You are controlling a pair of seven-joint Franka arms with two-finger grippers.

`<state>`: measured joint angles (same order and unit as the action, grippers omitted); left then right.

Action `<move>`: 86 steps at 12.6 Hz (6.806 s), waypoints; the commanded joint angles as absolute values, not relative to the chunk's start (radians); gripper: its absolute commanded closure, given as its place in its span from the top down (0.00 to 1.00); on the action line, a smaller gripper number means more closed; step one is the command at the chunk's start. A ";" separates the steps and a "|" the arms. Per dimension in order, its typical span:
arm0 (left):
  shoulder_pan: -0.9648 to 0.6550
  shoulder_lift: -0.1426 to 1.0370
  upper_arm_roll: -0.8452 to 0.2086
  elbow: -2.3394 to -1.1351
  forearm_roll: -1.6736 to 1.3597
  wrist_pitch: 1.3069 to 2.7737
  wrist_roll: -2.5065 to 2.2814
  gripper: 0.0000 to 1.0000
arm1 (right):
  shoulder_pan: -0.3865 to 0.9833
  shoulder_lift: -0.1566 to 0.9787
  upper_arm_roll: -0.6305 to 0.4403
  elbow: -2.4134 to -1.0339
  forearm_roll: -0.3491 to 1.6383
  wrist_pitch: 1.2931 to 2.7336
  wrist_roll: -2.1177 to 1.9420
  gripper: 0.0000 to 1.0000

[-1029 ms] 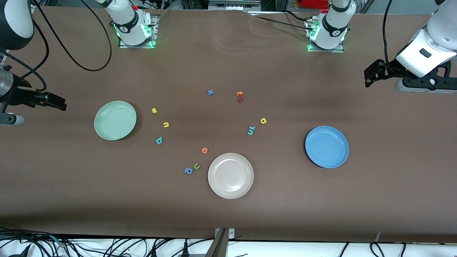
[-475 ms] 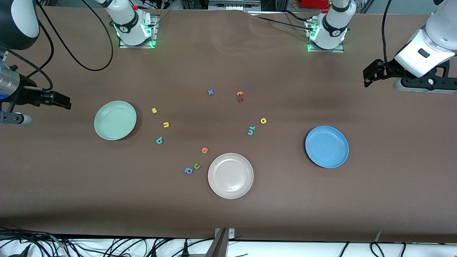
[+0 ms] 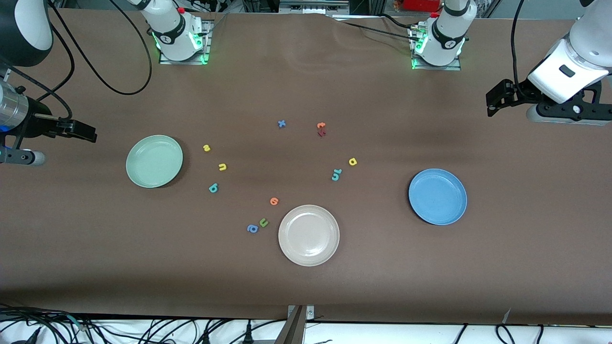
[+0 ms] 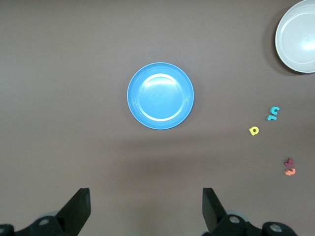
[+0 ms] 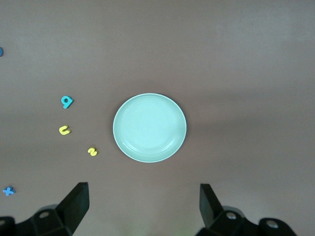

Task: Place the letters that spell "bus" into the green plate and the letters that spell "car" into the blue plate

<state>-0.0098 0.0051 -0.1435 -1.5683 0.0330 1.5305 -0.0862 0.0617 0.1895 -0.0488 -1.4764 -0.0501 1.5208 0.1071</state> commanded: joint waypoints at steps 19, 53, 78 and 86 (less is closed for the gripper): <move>-0.009 -0.006 -0.146 -1.583 0.025 1.542 -0.078 1.00 | 0.064 0.163 -0.049 -1.516 -0.034 1.511 0.121 0.99; -0.009 -0.006 -0.146 -1.583 0.026 1.540 -0.083 1.00 | 0.161 0.236 -0.046 -1.568 0.038 1.572 0.351 1.00; -0.388 0.652 -0.235 -1.603 0.066 2.158 -0.167 0.74 | 0.201 0.368 0.118 -2.230 0.041 2.364 0.586 0.81; -0.383 0.612 -0.236 -1.862 0.175 2.304 -0.169 0.79 | 0.201 0.379 0.117 -2.287 0.041 2.473 0.586 0.77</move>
<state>-0.3816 0.6671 -0.2384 -1.7890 0.1449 2.2817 -0.1572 0.2008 0.3813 0.1123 -2.2744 0.0297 2.4517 0.5777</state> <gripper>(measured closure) 0.211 0.229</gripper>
